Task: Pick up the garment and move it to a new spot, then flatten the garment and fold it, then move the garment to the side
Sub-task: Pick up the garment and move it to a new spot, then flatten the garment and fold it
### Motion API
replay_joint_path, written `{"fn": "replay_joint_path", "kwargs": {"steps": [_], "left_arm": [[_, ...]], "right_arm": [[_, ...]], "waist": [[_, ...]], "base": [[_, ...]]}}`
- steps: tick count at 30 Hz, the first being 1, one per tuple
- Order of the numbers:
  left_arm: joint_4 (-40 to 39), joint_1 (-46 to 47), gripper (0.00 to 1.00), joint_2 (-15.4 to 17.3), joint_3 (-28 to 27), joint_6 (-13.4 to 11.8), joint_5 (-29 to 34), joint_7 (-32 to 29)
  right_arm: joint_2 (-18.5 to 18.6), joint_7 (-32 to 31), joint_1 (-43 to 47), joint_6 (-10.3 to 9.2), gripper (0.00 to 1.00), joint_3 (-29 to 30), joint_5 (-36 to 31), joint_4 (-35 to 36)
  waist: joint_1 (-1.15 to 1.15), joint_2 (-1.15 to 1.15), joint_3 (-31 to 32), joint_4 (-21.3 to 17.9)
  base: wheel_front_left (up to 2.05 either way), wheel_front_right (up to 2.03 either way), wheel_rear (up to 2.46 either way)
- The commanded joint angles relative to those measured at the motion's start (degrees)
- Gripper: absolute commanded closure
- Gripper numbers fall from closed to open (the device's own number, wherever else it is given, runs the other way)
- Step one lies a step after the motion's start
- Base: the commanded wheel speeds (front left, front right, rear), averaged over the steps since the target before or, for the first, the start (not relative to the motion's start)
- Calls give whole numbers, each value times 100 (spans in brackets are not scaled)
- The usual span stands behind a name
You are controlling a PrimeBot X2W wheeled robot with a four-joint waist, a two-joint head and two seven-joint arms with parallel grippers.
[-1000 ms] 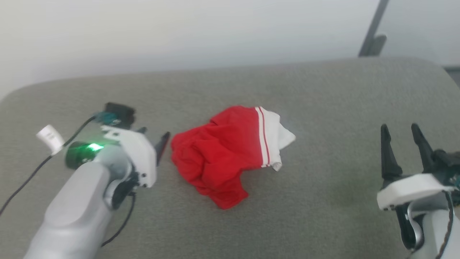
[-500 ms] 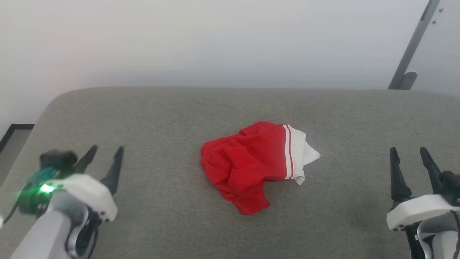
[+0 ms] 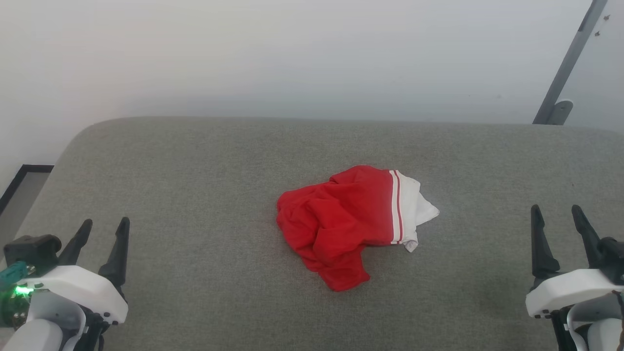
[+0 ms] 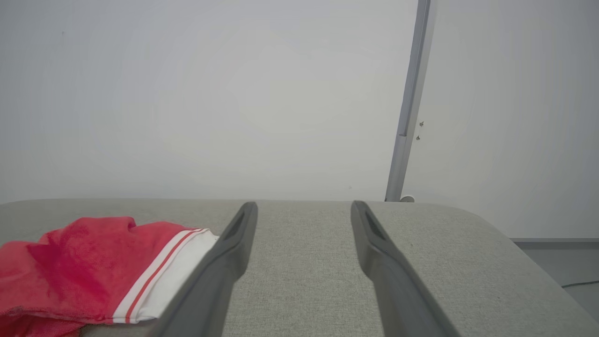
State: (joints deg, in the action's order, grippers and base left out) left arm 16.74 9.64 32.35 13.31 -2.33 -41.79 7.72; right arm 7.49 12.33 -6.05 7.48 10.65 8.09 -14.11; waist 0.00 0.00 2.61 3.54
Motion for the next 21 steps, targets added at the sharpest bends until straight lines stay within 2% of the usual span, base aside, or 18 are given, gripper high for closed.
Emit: {"fn": "replay_joint_path", "kwargs": {"steps": [1, 14, 21], "left_arm": [[-45, -67, 0, 19, -13, -33, -7, -16], [-292, -125, 0, 69, 3, -113, -95, -164], [-632, 175, 0, 59, 192, -92, -166, -652]], "right_arm": [[0, -30, 57, 3, 0, -16, 25, 22], [-6, -73, 73, 3, 0, -80, 20, 44], [-21, -97, -38, 3, 0, -137, -25, 20]], "waist": [[0, 0, -1, 1], [0, 0, -52, 38], [0, 0, -115, -11]], "base": [[0, 0, 0], [0, 0, 0], [0, 0, 0]]}}
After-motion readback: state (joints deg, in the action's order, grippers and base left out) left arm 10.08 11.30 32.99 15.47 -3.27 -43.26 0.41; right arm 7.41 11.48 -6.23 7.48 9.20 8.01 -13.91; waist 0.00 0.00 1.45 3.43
